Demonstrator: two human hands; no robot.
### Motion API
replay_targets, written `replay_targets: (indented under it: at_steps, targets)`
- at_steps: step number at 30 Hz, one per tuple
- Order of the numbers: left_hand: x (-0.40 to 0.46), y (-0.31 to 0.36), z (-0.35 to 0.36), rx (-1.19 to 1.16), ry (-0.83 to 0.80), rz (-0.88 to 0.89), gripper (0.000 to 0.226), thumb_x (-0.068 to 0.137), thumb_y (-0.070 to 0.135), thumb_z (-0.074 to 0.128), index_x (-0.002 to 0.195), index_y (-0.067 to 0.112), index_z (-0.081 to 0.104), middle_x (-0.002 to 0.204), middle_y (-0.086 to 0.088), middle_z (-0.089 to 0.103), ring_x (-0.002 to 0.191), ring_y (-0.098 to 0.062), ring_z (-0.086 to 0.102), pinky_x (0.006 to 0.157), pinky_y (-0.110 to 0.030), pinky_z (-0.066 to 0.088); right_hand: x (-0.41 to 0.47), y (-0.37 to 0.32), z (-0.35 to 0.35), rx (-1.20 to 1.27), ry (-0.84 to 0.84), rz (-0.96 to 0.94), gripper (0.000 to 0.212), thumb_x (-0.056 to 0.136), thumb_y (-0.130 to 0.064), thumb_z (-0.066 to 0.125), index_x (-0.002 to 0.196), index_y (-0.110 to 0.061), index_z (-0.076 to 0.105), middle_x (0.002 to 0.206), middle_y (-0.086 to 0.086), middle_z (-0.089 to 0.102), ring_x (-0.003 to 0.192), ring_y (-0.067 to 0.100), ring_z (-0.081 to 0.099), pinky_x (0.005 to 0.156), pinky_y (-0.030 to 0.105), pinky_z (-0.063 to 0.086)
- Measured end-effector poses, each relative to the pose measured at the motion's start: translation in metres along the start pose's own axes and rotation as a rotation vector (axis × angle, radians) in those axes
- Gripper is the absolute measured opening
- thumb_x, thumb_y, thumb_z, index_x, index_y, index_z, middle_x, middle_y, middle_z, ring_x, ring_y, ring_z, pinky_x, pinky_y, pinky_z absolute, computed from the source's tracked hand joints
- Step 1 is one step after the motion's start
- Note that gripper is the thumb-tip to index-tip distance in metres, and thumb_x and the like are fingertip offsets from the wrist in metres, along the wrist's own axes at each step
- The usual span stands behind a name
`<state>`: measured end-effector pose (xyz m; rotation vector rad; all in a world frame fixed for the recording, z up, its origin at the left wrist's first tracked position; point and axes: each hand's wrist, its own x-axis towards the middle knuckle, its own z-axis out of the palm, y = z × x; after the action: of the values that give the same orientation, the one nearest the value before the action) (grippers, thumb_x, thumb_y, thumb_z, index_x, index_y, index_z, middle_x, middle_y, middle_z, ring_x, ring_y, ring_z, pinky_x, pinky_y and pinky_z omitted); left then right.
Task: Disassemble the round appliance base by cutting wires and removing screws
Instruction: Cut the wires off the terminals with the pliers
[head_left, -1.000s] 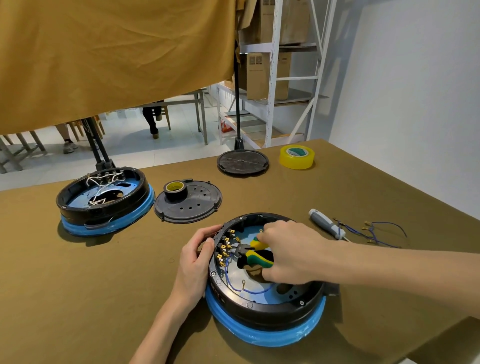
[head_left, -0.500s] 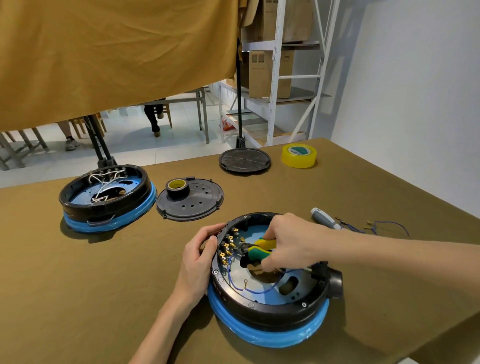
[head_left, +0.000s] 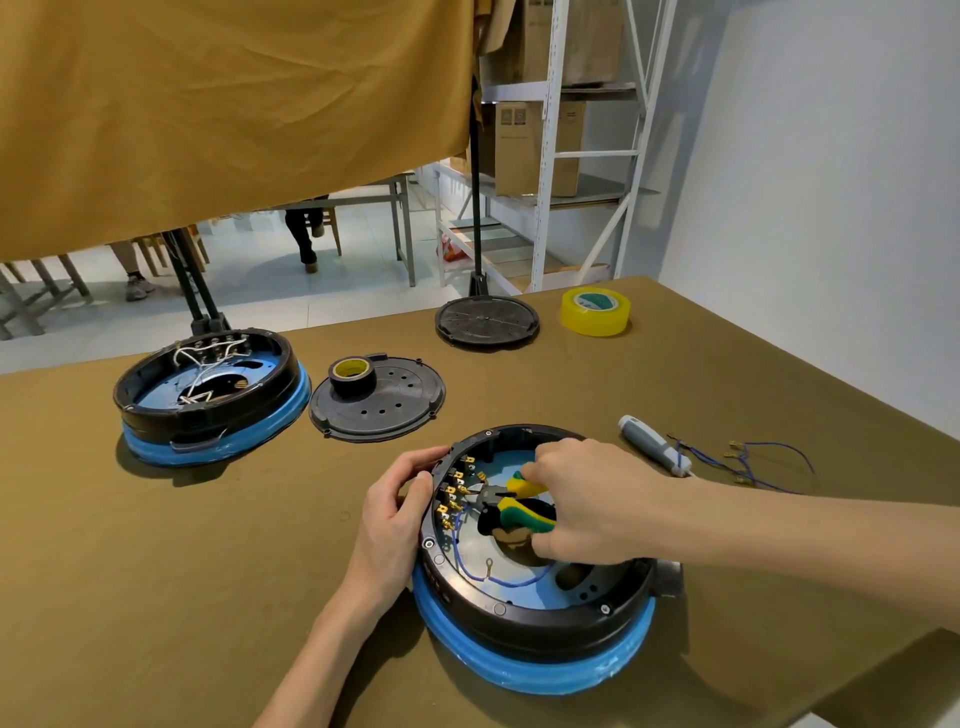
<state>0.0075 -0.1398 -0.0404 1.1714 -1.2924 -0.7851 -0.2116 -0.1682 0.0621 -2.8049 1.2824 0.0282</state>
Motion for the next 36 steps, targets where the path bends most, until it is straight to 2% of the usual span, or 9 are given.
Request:
replay_targets:
  at_steps: [4, 8, 13, 17, 21, 23, 26, 31, 36]
  targets:
    - [0.000, 0.000, 0.001, 0.003, -0.003, 0.002, 0.039, 0.097, 0.031, 0.046, 0.128, 0.020, 0.066, 0.118, 0.010, 0.073, 0.112, -0.008, 0.067, 0.087, -0.019, 0.055, 0.006, 0.005, -0.008, 0.322, -0.104, 0.120, 0.039, 0.078, -0.046, 0.078, 0.086, -0.009, 0.071, 0.058, -0.003, 0.050, 0.048, 0.012, 0.041, 0.049, 0.031, 0.037]
    - [0.000, 0.000, 0.000, -0.008, -0.009, 0.002, 0.037, 0.097, 0.030, 0.047, 0.127, 0.019, 0.067, 0.115, 0.011, 0.074, 0.109, -0.009, 0.069, 0.083, -0.020, 0.056, -0.004, -0.003, 0.006, 0.004, 0.044, -0.004, 0.041, 0.082, -0.051, 0.070, 0.100, -0.015, 0.065, 0.082, -0.005, 0.052, 0.069, 0.014, 0.054, 0.055, 0.027, 0.042]
    - [-0.001, 0.001, 0.001, 0.000, -0.004, -0.003, 0.035, 0.097, 0.030, 0.047, 0.125, 0.023, 0.067, 0.114, 0.015, 0.074, 0.110, -0.006, 0.068, 0.084, -0.016, 0.054, 0.006, 0.006, -0.009, 0.396, -0.146, 0.187, 0.041, 0.074, -0.048, 0.079, 0.082, -0.008, 0.072, 0.056, -0.004, 0.054, 0.048, 0.013, 0.044, 0.050, 0.031, 0.037]
    - [0.000, 0.001, 0.000, -0.005, 0.001, -0.002, 0.035, 0.097, 0.029, 0.048, 0.125, 0.021, 0.068, 0.115, 0.011, 0.074, 0.110, -0.009, 0.069, 0.083, -0.019, 0.055, -0.005, -0.006, 0.005, 0.009, 0.013, 0.018, 0.039, 0.081, -0.050, 0.071, 0.094, -0.013, 0.064, 0.081, -0.003, 0.053, 0.066, 0.014, 0.052, 0.053, 0.030, 0.040]
    - [-0.001, 0.001, 0.001, 0.002, -0.006, -0.009, 0.036, 0.097, 0.030, 0.047, 0.125, 0.021, 0.067, 0.116, 0.010, 0.074, 0.111, -0.010, 0.068, 0.084, -0.020, 0.055, 0.002, 0.004, -0.010, 0.351, -0.127, 0.167, 0.042, 0.077, -0.046, 0.078, 0.086, -0.005, 0.071, 0.059, -0.001, 0.052, 0.050, 0.015, 0.042, 0.050, 0.032, 0.035]
    - [-0.001, 0.002, 0.001, -0.004, -0.004, -0.014, 0.035, 0.096, 0.030, 0.048, 0.124, 0.020, 0.068, 0.115, 0.010, 0.074, 0.109, -0.010, 0.069, 0.083, -0.019, 0.055, 0.001, 0.000, -0.011, 0.261, -0.107, 0.138, 0.040, 0.078, -0.046, 0.077, 0.084, -0.007, 0.068, 0.061, -0.003, 0.052, 0.051, 0.014, 0.044, 0.049, 0.030, 0.036]
    - [0.000, 0.002, 0.001, -0.008, 0.002, -0.009, 0.035, 0.096, 0.030, 0.049, 0.123, 0.020, 0.068, 0.114, 0.009, 0.074, 0.108, -0.009, 0.069, 0.081, -0.019, 0.055, -0.010, -0.014, 0.002, -0.054, 0.015, 0.001, 0.035, 0.084, -0.047, 0.069, 0.095, -0.015, 0.060, 0.085, -0.002, 0.049, 0.070, 0.019, 0.053, 0.059, 0.032, 0.046]
    - [-0.001, 0.004, 0.002, -0.011, 0.008, -0.018, 0.036, 0.095, 0.032, 0.048, 0.122, 0.020, 0.068, 0.112, 0.011, 0.074, 0.107, -0.006, 0.068, 0.082, -0.017, 0.054, -0.001, -0.003, -0.009, 0.187, -0.090, 0.088, 0.040, 0.081, -0.047, 0.075, 0.072, -0.017, 0.051, 0.057, -0.003, 0.041, 0.049, 0.016, 0.036, 0.047, 0.030, 0.032]
    - [-0.001, 0.003, 0.003, -0.013, 0.016, -0.020, 0.030, 0.099, 0.027, 0.050, 0.123, 0.019, 0.067, 0.113, 0.008, 0.074, 0.107, -0.007, 0.069, 0.082, -0.018, 0.055, 0.003, -0.013, -0.008, 0.108, -0.078, 0.092, 0.044, 0.081, -0.051, 0.075, 0.071, -0.020, 0.045, 0.062, -0.003, 0.044, 0.050, 0.014, 0.039, 0.046, 0.028, 0.032]
